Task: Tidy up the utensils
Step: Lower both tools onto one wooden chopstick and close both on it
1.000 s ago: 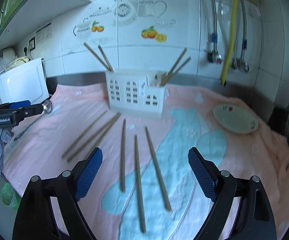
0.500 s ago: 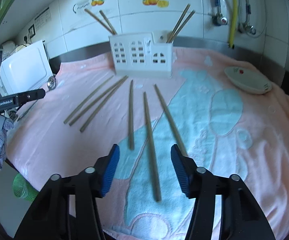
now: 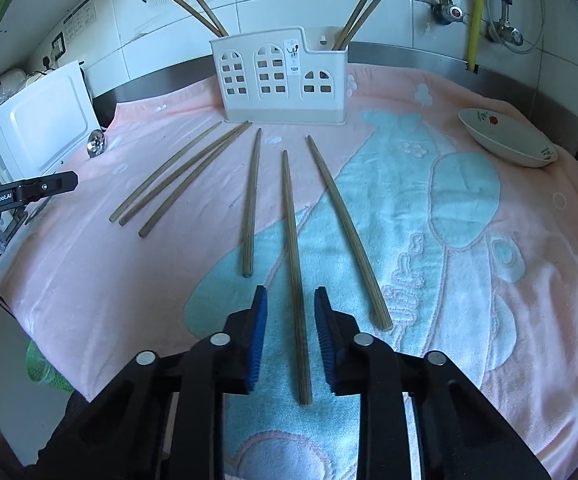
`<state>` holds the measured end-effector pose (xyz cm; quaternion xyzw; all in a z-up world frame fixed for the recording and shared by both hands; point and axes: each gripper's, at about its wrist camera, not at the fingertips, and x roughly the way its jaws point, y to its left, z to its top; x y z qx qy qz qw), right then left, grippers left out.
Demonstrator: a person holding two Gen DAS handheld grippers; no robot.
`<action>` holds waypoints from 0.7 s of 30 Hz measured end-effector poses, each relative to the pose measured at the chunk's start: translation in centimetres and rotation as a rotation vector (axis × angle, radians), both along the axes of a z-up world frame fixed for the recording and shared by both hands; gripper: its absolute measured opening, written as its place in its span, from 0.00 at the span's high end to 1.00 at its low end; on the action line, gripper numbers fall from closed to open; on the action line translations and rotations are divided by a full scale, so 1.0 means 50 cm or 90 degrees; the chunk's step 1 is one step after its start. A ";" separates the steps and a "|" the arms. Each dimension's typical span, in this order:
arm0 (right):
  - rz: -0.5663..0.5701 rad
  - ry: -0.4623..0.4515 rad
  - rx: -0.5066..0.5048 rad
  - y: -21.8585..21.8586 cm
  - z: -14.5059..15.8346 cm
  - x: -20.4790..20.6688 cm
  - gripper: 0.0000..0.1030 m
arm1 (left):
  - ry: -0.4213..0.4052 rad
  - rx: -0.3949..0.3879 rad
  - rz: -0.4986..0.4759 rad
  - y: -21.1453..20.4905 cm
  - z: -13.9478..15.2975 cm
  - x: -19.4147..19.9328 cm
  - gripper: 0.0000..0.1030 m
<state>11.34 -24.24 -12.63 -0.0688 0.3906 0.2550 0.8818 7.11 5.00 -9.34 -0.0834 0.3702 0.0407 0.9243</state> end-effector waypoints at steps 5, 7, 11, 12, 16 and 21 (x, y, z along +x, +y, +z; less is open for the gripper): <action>0.006 0.001 -0.016 0.009 -0.010 0.003 0.86 | 0.013 -0.003 -0.028 -0.017 -0.013 0.012 0.64; 0.008 0.003 -0.020 0.009 -0.014 0.004 0.86 | 0.016 -0.003 -0.040 -0.026 -0.016 0.020 0.67; 0.007 0.004 -0.019 0.009 -0.015 0.008 0.88 | 0.027 -0.006 -0.060 -0.038 -0.022 0.046 0.76; 0.005 0.004 -0.021 0.009 -0.016 0.008 0.89 | 0.030 -0.001 -0.064 -0.044 -0.025 0.056 0.78; 0.005 0.003 -0.019 0.008 -0.016 0.009 0.89 | 0.049 -0.005 -0.067 -0.048 -0.042 0.091 0.81; 0.006 0.000 -0.024 0.009 -0.016 0.008 0.89 | 0.075 -0.016 -0.059 -0.045 -0.068 0.127 0.81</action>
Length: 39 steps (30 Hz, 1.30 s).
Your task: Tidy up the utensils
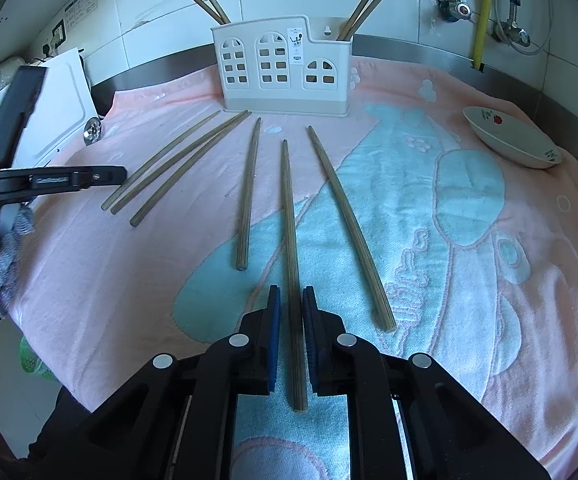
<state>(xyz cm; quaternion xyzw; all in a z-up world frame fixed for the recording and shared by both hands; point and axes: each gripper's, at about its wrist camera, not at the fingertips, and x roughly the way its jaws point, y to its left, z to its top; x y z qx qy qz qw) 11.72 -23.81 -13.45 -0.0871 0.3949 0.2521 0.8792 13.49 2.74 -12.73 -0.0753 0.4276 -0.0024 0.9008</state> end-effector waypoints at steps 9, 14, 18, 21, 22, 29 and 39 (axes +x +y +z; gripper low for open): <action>0.000 -0.001 0.003 -0.001 -0.001 0.000 0.89 | 0.018 0.002 0.010 0.005 -0.017 0.028 0.84; -0.003 -0.005 0.001 0.000 -0.002 -0.001 0.89 | 0.042 0.046 -0.004 -0.014 -0.017 0.044 0.85; -0.006 -0.012 -0.003 0.000 -0.003 -0.002 0.93 | 0.062 0.047 -0.008 -0.011 -0.010 0.057 0.93; -0.010 -0.005 0.005 -0.004 0.000 0.000 0.93 | 0.057 0.055 -0.013 -0.012 -0.001 0.053 0.94; -0.009 -0.007 0.005 -0.003 0.001 -0.001 0.94 | 0.051 0.052 -0.013 -0.010 0.006 0.050 0.94; -0.005 -0.038 0.015 -0.002 0.039 -0.011 0.94 | -0.004 0.046 -0.022 -0.005 0.069 0.019 0.94; 0.005 -0.108 0.042 0.002 0.149 0.005 0.94 | -0.130 0.038 -0.044 -0.014 0.196 -0.008 0.94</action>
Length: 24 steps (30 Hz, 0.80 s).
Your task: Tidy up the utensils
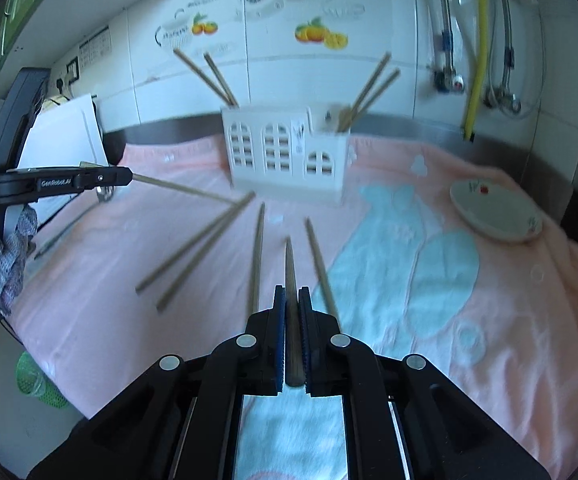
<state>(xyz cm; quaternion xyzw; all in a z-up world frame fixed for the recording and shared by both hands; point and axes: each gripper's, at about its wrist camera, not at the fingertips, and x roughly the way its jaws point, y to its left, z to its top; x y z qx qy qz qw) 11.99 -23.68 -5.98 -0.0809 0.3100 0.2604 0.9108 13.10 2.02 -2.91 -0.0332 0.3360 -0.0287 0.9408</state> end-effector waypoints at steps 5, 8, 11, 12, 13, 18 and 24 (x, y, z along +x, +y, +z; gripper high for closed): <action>0.015 -0.024 0.003 0.023 0.051 0.031 0.94 | -0.018 -0.014 -0.013 -0.002 0.027 0.003 0.94; 0.025 -0.024 0.006 0.036 0.070 0.054 0.94 | -0.019 -0.012 -0.018 -0.003 0.036 0.014 0.94; 0.035 -0.021 0.013 0.050 0.088 0.078 0.94 | -0.017 -0.008 -0.022 -0.003 0.044 0.023 0.94; 0.037 -0.019 0.018 0.054 0.093 0.085 0.94 | -0.018 -0.004 -0.022 -0.003 0.049 0.028 0.94; 0.039 -0.016 0.022 0.058 0.099 0.094 0.94 | -0.018 -0.005 -0.023 -0.003 0.051 0.030 0.94; 0.044 -0.018 0.028 0.074 0.128 0.124 0.94 | -0.025 -0.006 -0.028 0.003 0.073 0.044 0.95; 0.049 -0.029 0.025 0.085 0.185 0.148 0.94 | -0.032 -0.017 -0.046 0.009 0.121 0.059 0.95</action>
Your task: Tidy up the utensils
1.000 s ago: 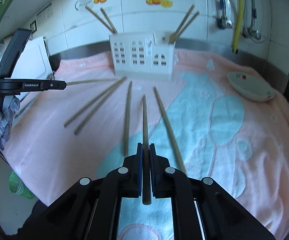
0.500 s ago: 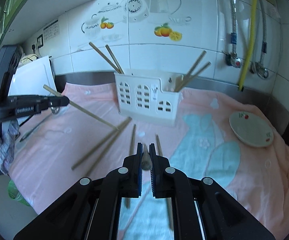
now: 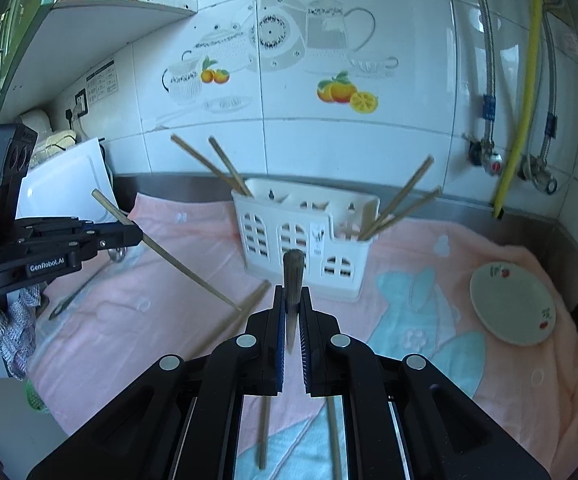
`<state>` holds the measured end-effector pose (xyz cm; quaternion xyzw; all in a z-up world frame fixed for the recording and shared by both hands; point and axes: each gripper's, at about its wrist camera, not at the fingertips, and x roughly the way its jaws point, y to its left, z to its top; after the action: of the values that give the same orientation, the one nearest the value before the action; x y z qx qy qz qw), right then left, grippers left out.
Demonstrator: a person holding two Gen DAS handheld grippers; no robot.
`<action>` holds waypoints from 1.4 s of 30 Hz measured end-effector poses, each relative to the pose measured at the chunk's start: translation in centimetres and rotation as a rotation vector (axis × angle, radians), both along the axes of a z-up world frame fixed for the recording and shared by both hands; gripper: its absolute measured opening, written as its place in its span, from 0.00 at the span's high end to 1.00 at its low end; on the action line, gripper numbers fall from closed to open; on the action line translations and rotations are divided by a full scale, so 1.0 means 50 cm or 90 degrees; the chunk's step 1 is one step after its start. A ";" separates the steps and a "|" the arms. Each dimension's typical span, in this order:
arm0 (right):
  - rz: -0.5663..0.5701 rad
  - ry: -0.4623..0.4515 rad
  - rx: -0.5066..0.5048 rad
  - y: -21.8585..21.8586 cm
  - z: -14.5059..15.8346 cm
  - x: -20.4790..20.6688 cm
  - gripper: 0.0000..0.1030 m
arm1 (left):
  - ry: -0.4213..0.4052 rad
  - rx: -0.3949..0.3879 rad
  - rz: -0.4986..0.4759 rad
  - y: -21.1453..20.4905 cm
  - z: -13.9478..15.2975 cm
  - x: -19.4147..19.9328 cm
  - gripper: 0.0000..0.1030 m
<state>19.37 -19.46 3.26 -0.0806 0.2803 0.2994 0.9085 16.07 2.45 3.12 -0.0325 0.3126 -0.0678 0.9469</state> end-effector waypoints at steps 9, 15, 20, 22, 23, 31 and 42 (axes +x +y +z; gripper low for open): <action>0.008 -0.028 -0.006 0.003 0.121 0.041 0.94 | -0.058 -0.011 -0.018 0.001 0.124 0.021 0.95; -0.005 -0.047 0.003 -0.001 0.196 0.079 0.94 | -0.103 0.012 0.004 0.002 0.214 0.060 0.95; -0.015 -0.061 0.003 0.010 0.228 0.113 0.94 | -0.118 0.016 0.030 0.018 0.255 0.103 0.95; -0.019 -0.065 -0.001 0.018 0.232 0.130 0.94 | -0.116 0.026 0.040 0.024 0.257 0.125 0.95; -0.023 -0.066 -0.004 0.022 0.232 0.138 0.94 | -0.112 0.033 0.047 0.026 0.255 0.134 0.95; -0.041 -0.044 -0.010 0.042 0.201 0.207 0.94 | -0.044 0.037 0.064 0.063 0.197 0.201 0.95; -0.057 0.005 -0.029 0.055 0.125 0.265 0.94 | 0.015 0.006 0.059 0.081 0.123 0.241 0.94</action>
<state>32.63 -16.69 9.50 -0.0876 0.2937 0.2524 0.9178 28.11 6.50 9.27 -0.0433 0.3220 -0.0222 0.9455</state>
